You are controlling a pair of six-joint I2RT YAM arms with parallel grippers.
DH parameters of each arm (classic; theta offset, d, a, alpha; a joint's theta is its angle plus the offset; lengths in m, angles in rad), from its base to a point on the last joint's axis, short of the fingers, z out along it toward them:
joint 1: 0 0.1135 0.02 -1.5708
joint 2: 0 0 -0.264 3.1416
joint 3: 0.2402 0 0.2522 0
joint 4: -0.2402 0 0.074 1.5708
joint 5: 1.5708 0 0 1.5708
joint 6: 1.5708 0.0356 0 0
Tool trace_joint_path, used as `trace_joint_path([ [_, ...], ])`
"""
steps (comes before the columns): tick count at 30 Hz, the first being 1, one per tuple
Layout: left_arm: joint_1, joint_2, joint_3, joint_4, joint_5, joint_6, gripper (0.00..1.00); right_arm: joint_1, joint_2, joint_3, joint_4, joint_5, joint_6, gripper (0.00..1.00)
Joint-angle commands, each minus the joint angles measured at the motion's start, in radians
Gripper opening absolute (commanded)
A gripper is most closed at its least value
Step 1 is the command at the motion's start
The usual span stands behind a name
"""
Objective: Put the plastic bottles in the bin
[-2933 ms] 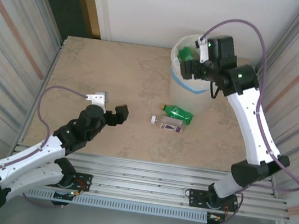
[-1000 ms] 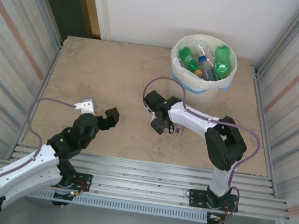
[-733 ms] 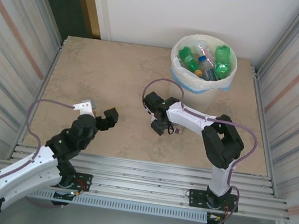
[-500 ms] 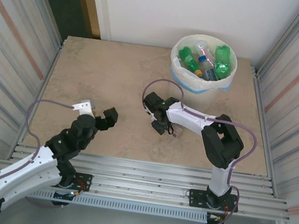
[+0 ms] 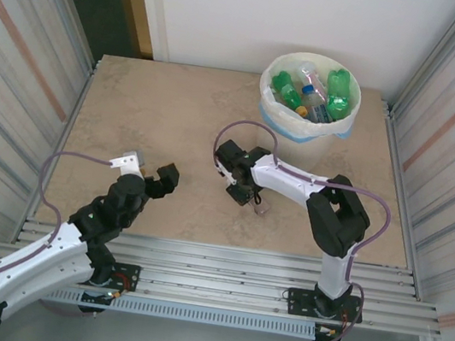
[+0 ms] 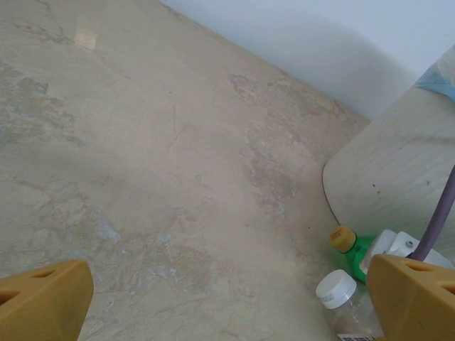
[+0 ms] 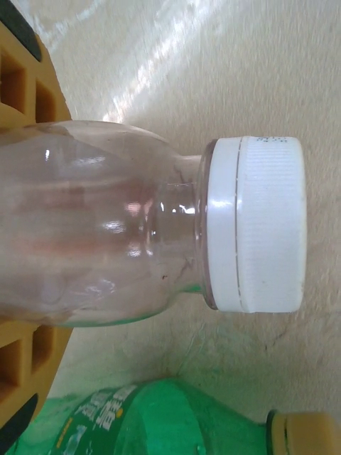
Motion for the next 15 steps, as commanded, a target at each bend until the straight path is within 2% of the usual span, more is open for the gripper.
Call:
trace_joint_path([
  [1,0.006,-0.016,-0.006,-0.020,-0.033,-0.014,0.99,0.027,-0.075,0.097,-0.065,-0.040,0.027,0.25],
  [10,0.006,-0.021,-0.006,-0.031,-0.037,-0.014,0.99,0.024,-0.234,0.275,-0.103,-0.080,-0.003,0.25],
  [15,0.006,-0.019,-0.006,-0.028,-0.041,-0.013,0.99,-0.037,-0.309,0.391,-0.070,-0.106,-0.013,0.25],
])
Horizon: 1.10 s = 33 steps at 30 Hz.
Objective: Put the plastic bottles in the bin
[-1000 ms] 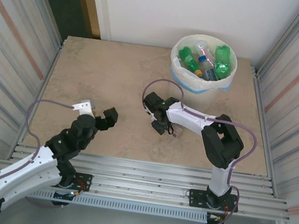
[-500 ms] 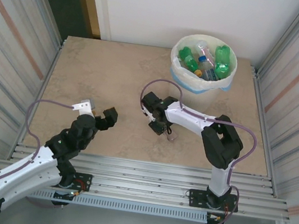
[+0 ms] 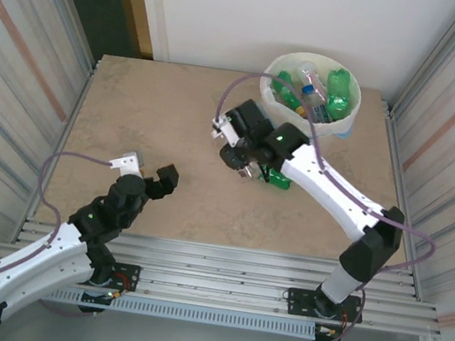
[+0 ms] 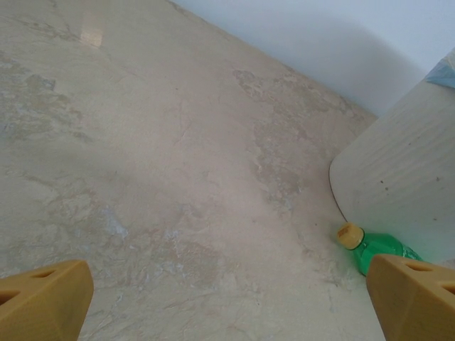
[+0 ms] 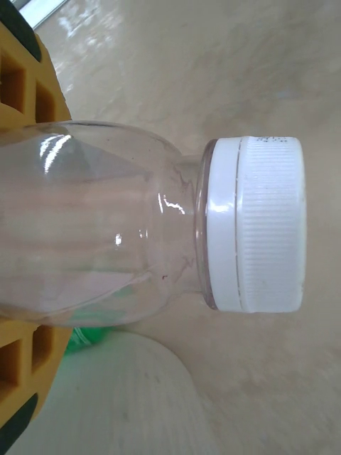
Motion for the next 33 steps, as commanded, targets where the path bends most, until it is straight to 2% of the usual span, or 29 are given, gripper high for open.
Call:
trace_joint_path([
  [1,0.006,-0.014,-0.005,-0.003,-0.036,-0.011,0.99,-0.069,-0.072,0.086,0.005,-0.057,-0.007,0.25],
  [10,0.006,-0.008,-0.003,0.000,-0.029,-0.013,0.99,-0.391,-0.160,0.198,0.173,-0.389,0.094,0.27],
  [14,0.007,-0.007,0.002,0.000,-0.029,-0.009,0.99,-0.549,-0.130,0.235,0.240,-0.529,0.179,0.28],
  [19,0.006,-0.005,0.008,-0.004,-0.026,-0.007,0.99,-0.687,-0.023,0.324,0.262,-0.648,0.262,0.29],
  [25,0.006,0.005,0.014,0.003,-0.024,-0.005,0.99,-0.771,0.105,0.386,0.280,-0.766,0.350,0.30],
  [33,0.006,0.029,0.023,0.013,-0.011,-0.006,0.99,-0.773,0.205,0.401,0.272,-0.863,0.405,0.32],
])
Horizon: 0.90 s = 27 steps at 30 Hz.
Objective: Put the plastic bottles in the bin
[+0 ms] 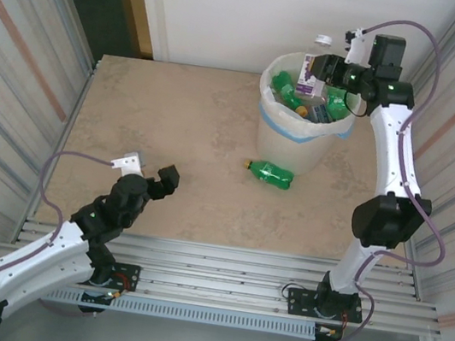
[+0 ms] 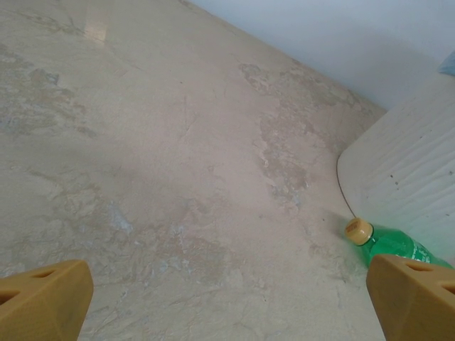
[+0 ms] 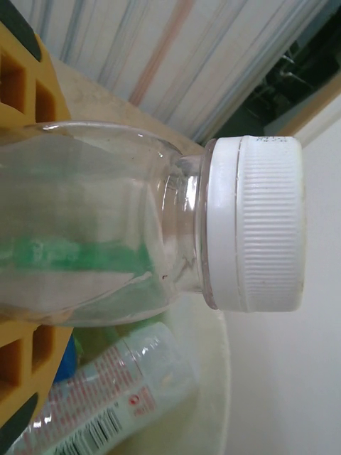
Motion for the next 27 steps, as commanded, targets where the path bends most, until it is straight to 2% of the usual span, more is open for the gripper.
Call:
trace_joint_path([
  [1,0.006,0.003,0.022,0.014,-0.011,-0.006,0.99,0.005,0.012,0.034,0.012,-0.095,0.051,0.33],
  [17,0.006,0.006,0.022,0.012,0.001,-0.010,0.99,0.053,0.090,0.000,-0.024,-0.145,0.069,0.37],
  [22,0.006,0.004,0.025,0.013,0.003,-0.009,0.99,0.053,0.117,0.009,-0.046,-0.126,0.070,0.43],
  [27,0.007,0.004,0.019,0.014,0.004,-0.011,0.99,0.053,0.159,0.039,-0.072,-0.118,0.070,0.44],
])
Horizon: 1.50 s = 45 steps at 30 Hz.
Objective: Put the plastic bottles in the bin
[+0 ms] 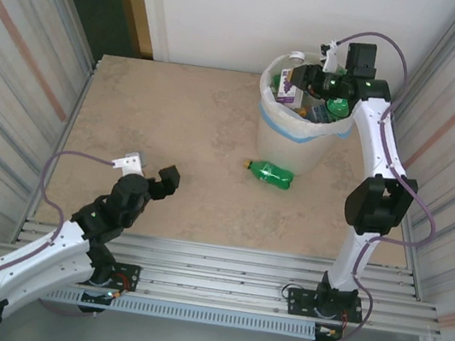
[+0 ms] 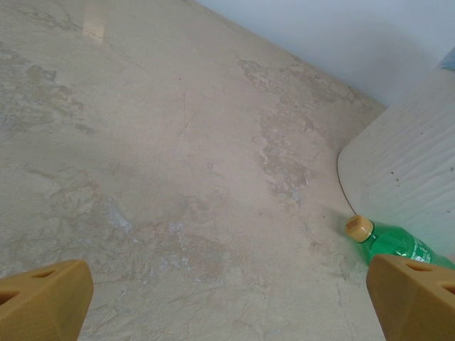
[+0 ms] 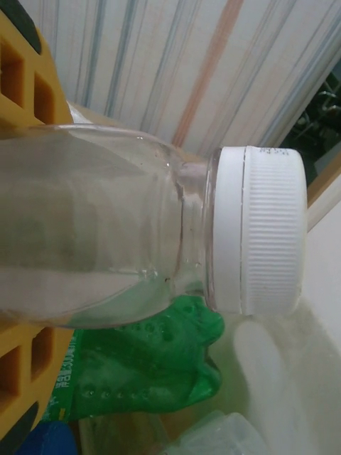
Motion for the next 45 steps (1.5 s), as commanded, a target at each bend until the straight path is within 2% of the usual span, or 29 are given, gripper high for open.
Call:
trace_joint_path([
  [1,0.007,-0.003,0.020,0.011,-0.002,-0.011,0.99,0.000,0.042,0.046,-0.043,-0.003,0.009,0.44],
  [13,0.006,-0.006,0.021,0.010,-0.003,-0.010,0.99,0.005,0.028,0.131,-0.138,0.152,-0.048,0.73],
  [23,0.007,-0.007,0.020,0.008,-0.005,-0.008,0.99,0.010,-0.050,0.150,-0.206,0.321,-0.111,0.74],
  [31,0.006,-0.003,0.016,0.014,-0.003,-0.011,0.99,0.108,-0.102,0.142,-0.235,0.512,-0.200,0.74],
  [37,0.006,-0.004,0.016,0.016,0.001,-0.012,0.99,0.203,-0.075,0.160,-0.246,0.675,-0.262,0.80],
  [45,0.006,-0.011,0.015,0.014,0.003,-0.010,0.99,0.235,0.005,0.218,-0.282,0.816,-0.273,0.79],
])
